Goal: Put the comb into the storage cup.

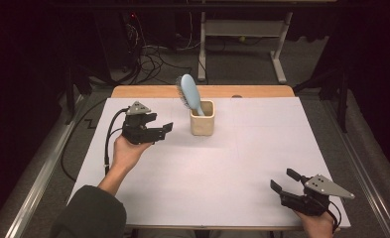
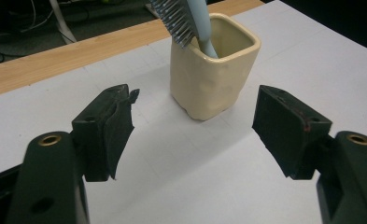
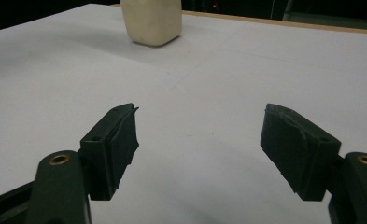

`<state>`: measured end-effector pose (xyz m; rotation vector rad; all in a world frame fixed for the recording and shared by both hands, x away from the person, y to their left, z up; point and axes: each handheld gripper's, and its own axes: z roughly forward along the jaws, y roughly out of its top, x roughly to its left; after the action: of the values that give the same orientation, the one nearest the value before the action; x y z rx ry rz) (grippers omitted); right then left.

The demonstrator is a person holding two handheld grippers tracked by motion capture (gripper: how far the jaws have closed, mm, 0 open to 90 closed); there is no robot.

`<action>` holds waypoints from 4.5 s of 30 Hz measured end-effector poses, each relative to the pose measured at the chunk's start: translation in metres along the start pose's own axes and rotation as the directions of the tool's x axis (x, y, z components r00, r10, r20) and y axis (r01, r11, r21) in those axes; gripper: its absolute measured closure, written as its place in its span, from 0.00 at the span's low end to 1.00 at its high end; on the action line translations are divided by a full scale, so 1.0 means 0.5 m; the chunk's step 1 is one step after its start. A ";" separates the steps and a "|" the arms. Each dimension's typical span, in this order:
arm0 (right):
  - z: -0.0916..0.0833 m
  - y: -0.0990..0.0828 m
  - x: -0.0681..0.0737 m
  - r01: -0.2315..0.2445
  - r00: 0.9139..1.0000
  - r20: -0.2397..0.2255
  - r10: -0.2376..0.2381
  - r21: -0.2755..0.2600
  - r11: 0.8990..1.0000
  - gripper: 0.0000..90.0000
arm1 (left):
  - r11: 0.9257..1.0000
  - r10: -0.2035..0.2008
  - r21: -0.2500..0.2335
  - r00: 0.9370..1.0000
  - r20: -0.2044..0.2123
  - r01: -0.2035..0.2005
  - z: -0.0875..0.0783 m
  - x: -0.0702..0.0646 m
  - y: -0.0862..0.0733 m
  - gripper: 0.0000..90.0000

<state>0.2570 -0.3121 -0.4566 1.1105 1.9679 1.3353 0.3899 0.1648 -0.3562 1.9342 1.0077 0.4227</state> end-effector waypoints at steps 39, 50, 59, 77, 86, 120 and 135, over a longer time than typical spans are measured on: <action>0.000 0.000 -0.001 -0.001 1.000 0.001 0.001 -0.008 1.000 0.31 | 1.000 0.010 -0.013 1.000 -0.010 -0.010 -0.056 -0.002 -0.062 0.32; -0.001 0.000 0.000 -0.003 1.000 0.001 0.003 -0.009 1.000 0.31 | 1.000 0.005 -0.018 1.000 -0.018 -0.005 -0.065 -0.003 -0.080 0.32; -0.001 0.000 0.000 -0.001 1.000 0.001 0.001 -0.010 1.000 0.31 | 1.000 -0.004 -0.030 1.000 -0.026 0.003 -0.078 -0.001 -0.094 0.32; -0.001 0.001 0.002 0.002 1.000 0.000 -0.002 -0.011 1.000 0.31 | 0.997 -0.052 -0.062 0.998 -0.026 0.050 -0.099 0.010 -0.132 0.32; -0.001 0.001 0.003 0.002 1.000 -0.001 -0.002 -0.012 1.000 0.31 | 0.995 -0.068 -0.068 0.997 -0.028 0.066 -0.107 0.013 -0.147 0.32; -0.002 0.002 0.004 0.002 1.000 0.002 -0.002 -0.017 1.000 0.31 | 0.991 -0.098 -0.091 0.994 -0.040 0.094 -0.136 0.011 -0.204 0.31; -0.004 0.002 0.004 0.004 1.000 0.010 -0.004 -0.025 1.000 0.31 | 0.991 -0.111 -0.081 0.993 -0.040 0.107 -0.141 0.010 -0.221 0.31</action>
<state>0.2548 -0.3113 -0.4549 1.0993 1.9398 1.3465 0.2955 0.2382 -0.4102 1.7971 1.1040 0.4382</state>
